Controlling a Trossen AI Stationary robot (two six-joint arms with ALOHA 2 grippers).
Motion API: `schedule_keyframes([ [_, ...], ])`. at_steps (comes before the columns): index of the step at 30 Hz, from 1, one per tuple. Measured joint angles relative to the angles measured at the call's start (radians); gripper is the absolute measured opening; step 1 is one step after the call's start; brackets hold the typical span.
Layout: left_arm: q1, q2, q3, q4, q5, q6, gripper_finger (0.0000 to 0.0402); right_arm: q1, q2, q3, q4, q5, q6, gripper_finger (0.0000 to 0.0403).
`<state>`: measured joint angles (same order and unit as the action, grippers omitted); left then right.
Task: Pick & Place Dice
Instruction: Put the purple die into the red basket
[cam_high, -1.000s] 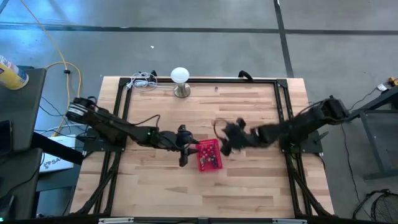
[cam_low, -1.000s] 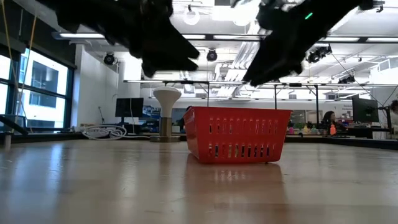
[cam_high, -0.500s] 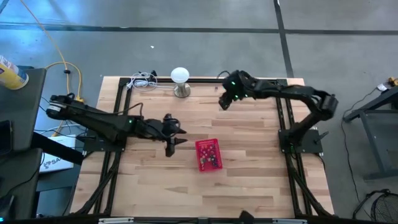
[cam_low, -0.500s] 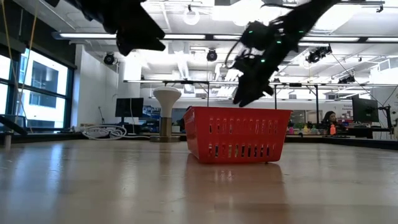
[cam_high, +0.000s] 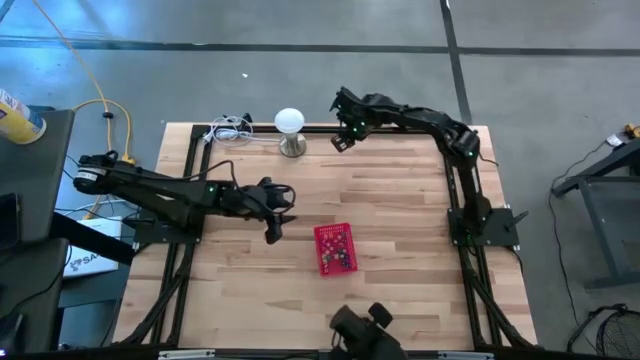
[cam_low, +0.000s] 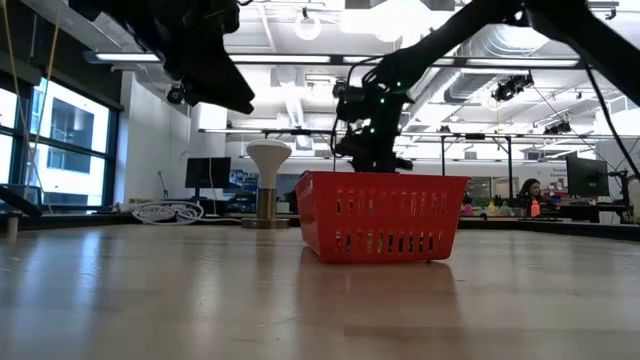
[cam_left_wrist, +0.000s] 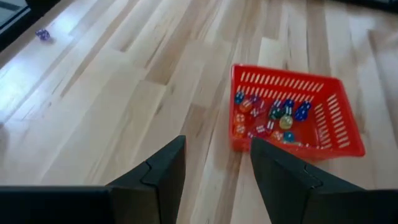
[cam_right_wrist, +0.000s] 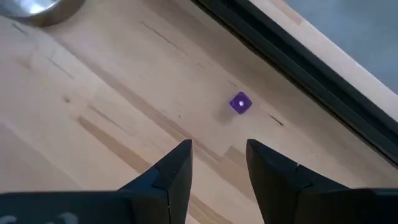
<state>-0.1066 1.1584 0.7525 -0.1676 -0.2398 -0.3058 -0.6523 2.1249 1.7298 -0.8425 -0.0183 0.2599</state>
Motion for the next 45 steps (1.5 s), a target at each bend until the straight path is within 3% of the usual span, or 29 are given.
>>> schedule_keyframes([
  [10, -0.008, 0.000, 0.000, -0.042, 0.001, 0.001, 0.0175, -0.012, 0.074, 0.034, 0.035, -0.013, 0.005, 0.0141],
  [23, -0.008, 0.000, 0.000, -0.038, 0.001, -0.009, 0.0175, -0.044, 0.075, 0.035, 0.050, 0.045, 0.061, 0.0141],
  [45, -0.008, 0.000, 0.000, -0.041, 0.003, -0.009, 0.0175, -0.043, 0.155, 0.035, 0.108, 0.045, 0.055, 0.0141],
])
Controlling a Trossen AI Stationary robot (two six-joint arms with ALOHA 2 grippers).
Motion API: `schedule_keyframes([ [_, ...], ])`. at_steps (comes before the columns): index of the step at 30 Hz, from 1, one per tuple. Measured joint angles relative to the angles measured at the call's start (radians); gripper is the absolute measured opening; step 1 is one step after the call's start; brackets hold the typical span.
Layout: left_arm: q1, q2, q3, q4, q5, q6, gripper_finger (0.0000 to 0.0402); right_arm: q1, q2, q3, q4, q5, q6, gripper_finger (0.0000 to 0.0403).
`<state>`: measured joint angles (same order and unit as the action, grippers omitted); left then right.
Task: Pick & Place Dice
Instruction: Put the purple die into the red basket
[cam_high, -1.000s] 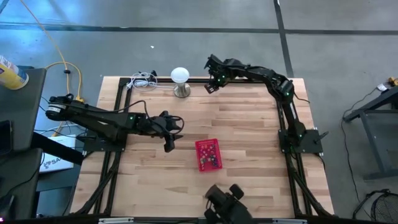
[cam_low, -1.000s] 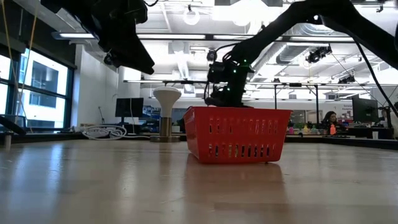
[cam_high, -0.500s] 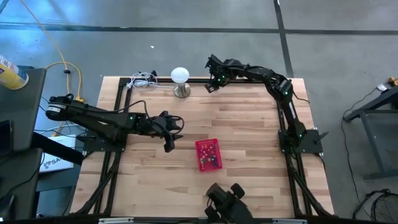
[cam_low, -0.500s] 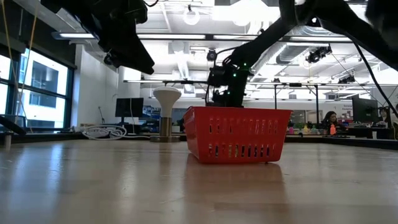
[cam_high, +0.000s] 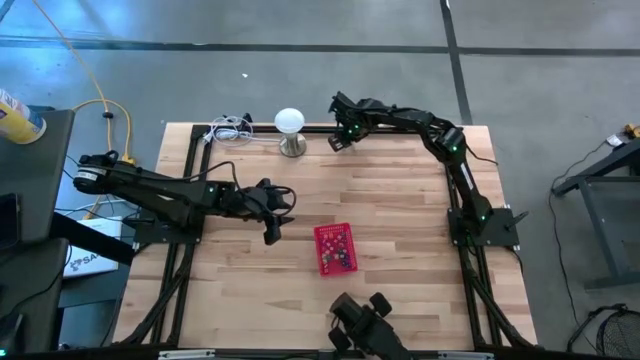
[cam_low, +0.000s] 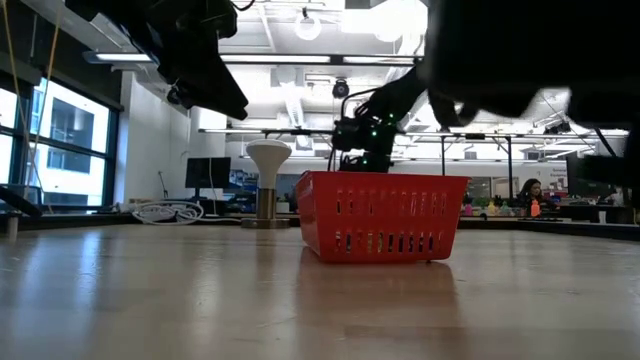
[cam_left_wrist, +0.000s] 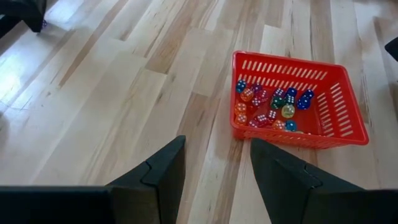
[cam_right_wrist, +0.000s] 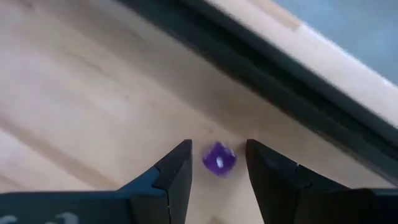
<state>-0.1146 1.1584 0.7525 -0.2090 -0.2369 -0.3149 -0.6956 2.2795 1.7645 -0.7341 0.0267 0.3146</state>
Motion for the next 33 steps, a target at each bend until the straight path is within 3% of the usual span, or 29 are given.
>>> schedule_keyframes([
  [13, 0.000, 0.000, 0.000, -0.001, 0.007, 0.000, 0.0175, -0.005, 0.001, 0.000, -0.012, 0.029, 0.080, 0.0133],
  [25, 0.000, 0.000, 0.000, -0.001, 0.006, 0.000, 0.0175, -0.005, 0.001, 0.000, -0.010, 0.083, 0.042, 0.0042],
  [33, 0.000, 0.000, 0.000, -0.018, 0.006, 0.000, 0.0175, 0.064, -0.005, 0.000, -0.024, 0.285, -0.102, 0.0031],
])
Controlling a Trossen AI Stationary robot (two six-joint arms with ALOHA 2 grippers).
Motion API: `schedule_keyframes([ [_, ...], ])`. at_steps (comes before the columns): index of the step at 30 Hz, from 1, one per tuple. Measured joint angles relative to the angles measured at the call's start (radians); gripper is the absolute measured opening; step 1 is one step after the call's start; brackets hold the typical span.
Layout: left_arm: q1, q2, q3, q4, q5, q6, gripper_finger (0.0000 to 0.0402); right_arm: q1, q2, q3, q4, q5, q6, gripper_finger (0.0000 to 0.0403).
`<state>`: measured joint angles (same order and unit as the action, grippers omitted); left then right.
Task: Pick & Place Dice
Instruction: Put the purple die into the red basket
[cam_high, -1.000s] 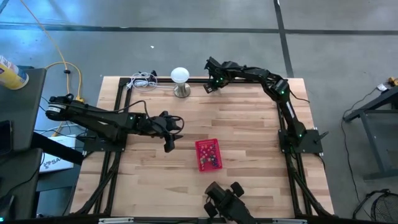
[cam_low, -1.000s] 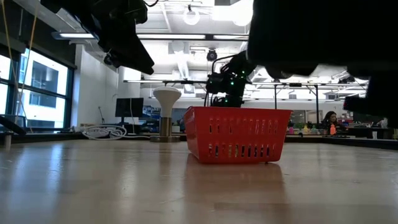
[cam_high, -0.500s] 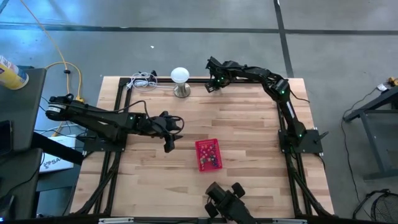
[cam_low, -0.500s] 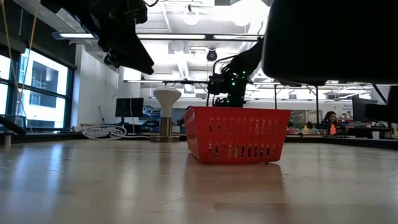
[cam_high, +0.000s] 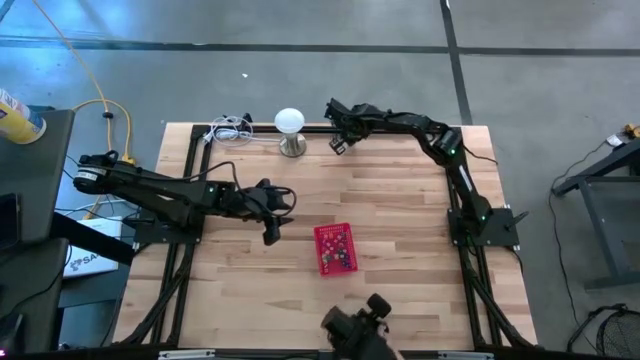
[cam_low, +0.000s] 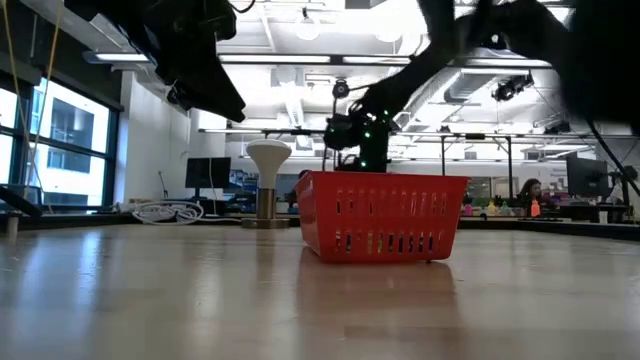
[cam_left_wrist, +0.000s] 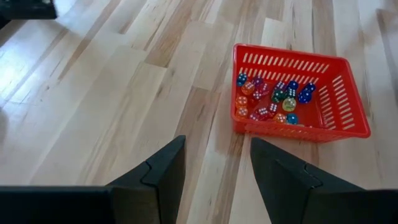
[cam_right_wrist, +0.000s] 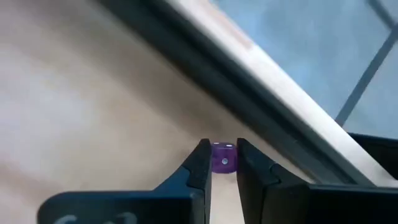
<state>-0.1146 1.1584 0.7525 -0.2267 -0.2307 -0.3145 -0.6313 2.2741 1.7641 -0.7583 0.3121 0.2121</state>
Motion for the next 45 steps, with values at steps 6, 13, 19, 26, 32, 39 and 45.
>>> schedule_keyframes([
  [6, -0.003, 0.000, 0.000, -0.015, 0.000, 0.000, 0.0175, 0.114, -0.099, 0.000, -0.148, 0.245, -0.037, 0.0031],
  [13, -0.042, 0.000, 0.000, -0.018, -0.001, -0.001, 0.0175, 0.327, -0.279, 0.000, -0.302, 0.318, 0.039, 0.0031],
  [19, -0.092, 0.000, 0.000, -0.025, -0.001, -0.059, 0.0175, 0.577, -0.387, 0.000, -0.326, 0.176, 0.095, 0.0031],
  [26, -0.163, 0.000, 0.000, -0.027, -0.001, -0.092, 0.0175, 0.832, -0.389, -0.082, -0.203, 0.158, 0.152, 0.0031],
  [32, -0.184, 0.000, 0.000, -0.001, -0.001, -0.113, 0.0175, 0.916, -0.387, -0.280, 0.036, -0.133, 0.057, 0.0034],
  [39, -0.185, 0.000, 0.000, 0.056, -0.001, -0.113, 0.0175, 0.931, -0.387, -0.344, 0.141, -0.173, 0.097, 0.0101],
  [45, -0.184, 0.000, 0.000, 0.056, -0.001, -0.113, 0.0175, 0.931, -0.387, -0.343, 0.141, -0.167, 0.105, 0.0197],
])
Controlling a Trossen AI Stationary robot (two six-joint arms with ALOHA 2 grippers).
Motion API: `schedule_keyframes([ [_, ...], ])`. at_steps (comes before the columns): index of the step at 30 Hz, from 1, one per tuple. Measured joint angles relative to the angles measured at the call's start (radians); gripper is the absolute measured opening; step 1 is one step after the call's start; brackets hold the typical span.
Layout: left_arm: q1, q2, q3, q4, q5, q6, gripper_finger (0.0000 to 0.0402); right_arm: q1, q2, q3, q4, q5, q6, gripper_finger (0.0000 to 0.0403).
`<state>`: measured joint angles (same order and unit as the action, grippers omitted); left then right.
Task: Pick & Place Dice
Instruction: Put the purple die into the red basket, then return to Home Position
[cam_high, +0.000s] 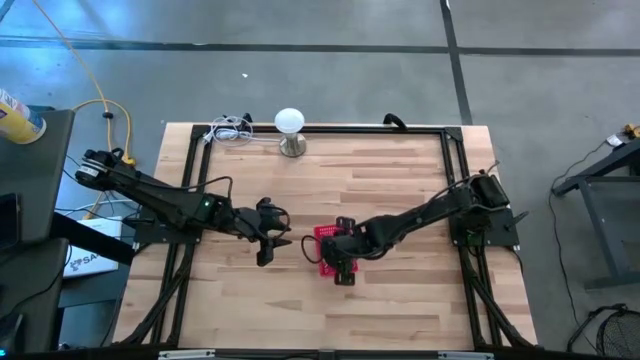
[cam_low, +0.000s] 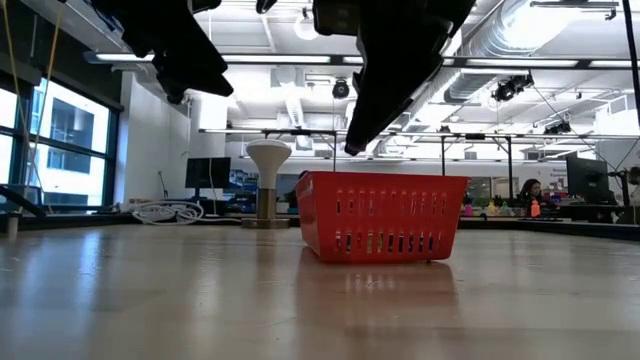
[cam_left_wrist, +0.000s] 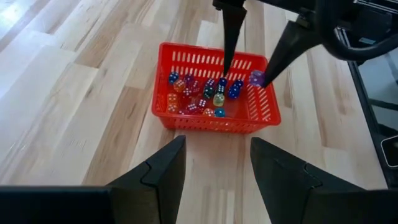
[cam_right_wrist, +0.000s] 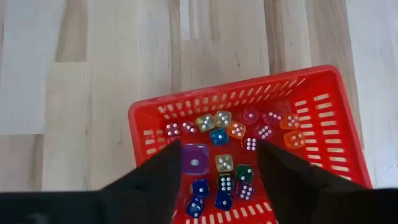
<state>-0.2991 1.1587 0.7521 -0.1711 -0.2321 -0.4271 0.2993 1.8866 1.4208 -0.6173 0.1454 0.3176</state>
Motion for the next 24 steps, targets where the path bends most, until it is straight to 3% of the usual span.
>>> schedule_keyframes([
  [5, 0.000, 0.000, 0.000, -0.008, 0.000, 0.000, 0.0175, 0.000, 0.000, 0.000, 0.023, 0.023, -0.020, 0.0269],
  [8, 0.001, 0.000, 0.000, -0.019, 0.000, 0.001, 0.0175, 0.000, 0.000, 0.000, 0.056, 0.026, -0.035, 0.0292],
  [24, 0.000, 0.000, 0.000, -0.019, 0.000, 0.008, 0.0175, 0.023, 0.018, 0.000, 0.135, -0.022, -0.082, 0.0275],
])
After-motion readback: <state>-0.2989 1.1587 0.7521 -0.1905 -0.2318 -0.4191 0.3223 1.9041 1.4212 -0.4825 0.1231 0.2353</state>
